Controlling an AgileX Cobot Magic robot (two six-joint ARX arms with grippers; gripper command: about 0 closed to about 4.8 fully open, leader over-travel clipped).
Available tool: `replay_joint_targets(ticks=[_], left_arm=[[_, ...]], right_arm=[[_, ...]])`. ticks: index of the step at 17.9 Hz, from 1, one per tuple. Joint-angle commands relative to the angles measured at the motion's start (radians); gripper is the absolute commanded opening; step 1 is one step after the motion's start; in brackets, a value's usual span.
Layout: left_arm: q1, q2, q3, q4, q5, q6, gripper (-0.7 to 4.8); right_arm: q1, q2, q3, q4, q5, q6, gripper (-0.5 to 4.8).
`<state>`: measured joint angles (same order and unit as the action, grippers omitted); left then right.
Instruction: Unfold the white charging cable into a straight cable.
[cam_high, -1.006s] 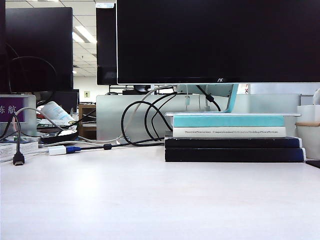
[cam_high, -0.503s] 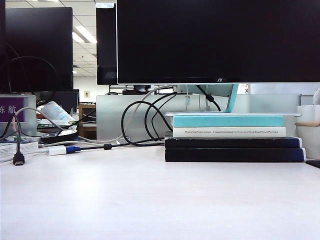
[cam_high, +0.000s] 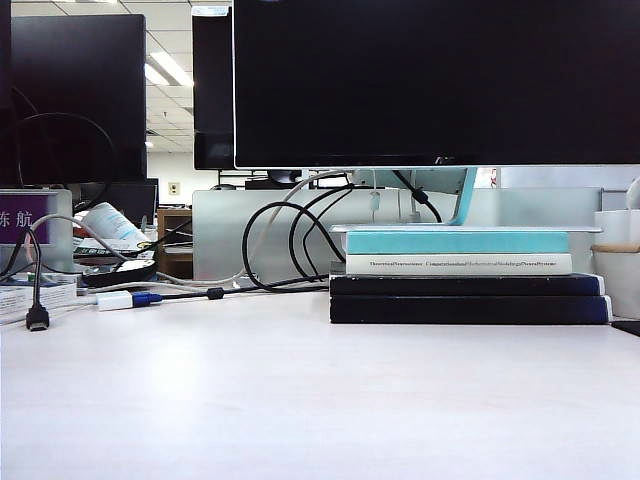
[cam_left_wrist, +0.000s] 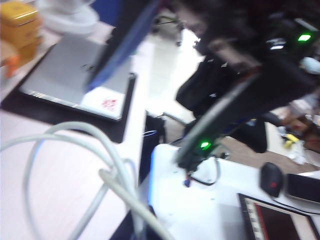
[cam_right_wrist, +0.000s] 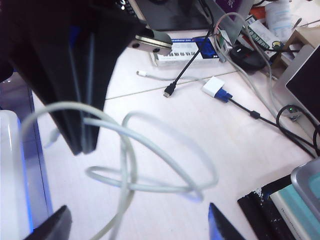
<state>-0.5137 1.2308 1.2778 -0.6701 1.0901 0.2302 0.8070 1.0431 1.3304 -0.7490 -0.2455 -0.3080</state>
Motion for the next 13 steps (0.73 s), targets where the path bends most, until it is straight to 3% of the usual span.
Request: replay_joint_targets(ticks=[1, 3, 5, 8, 10, 11, 13], left_arm=[[-0.001, -0.003, 0.003, 0.017, 0.060, 0.005, -0.06], [-0.001, -0.003, 0.003, 0.016, 0.127, 0.005, -0.06], [-0.001, -0.004, 0.003, 0.014, 0.130, 0.005, -0.06], [-0.001, -0.004, 0.004, 0.021, 0.269, 0.005, -0.06], [-0.001, -0.004, 0.004, 0.021, 0.287, 0.002, -0.06], [-0.001, -0.004, 0.004, 0.021, 0.287, -0.002, -0.06], [-0.001, -0.004, 0.004, 0.024, 0.287, -0.002, -0.06]], right_arm=[[0.002, -0.003, 0.005, -0.018, 0.004, -0.011, 3.50], [0.000, -0.003, 0.005, -0.021, 0.012, -0.015, 3.46], [-0.003, -0.003, 0.005, -0.037, 0.012, -0.018, 3.46], [-0.003, -0.002, 0.005, -0.040, 0.012, -0.030, 3.44], [-0.003, -0.002, 0.005, -0.039, 0.013, -0.034, 3.31], [-0.003, -0.003, 0.005, -0.039, 0.010, -0.034, 2.14], [-0.002, -0.003, 0.005, -0.039, 0.003, -0.033, 1.43]])
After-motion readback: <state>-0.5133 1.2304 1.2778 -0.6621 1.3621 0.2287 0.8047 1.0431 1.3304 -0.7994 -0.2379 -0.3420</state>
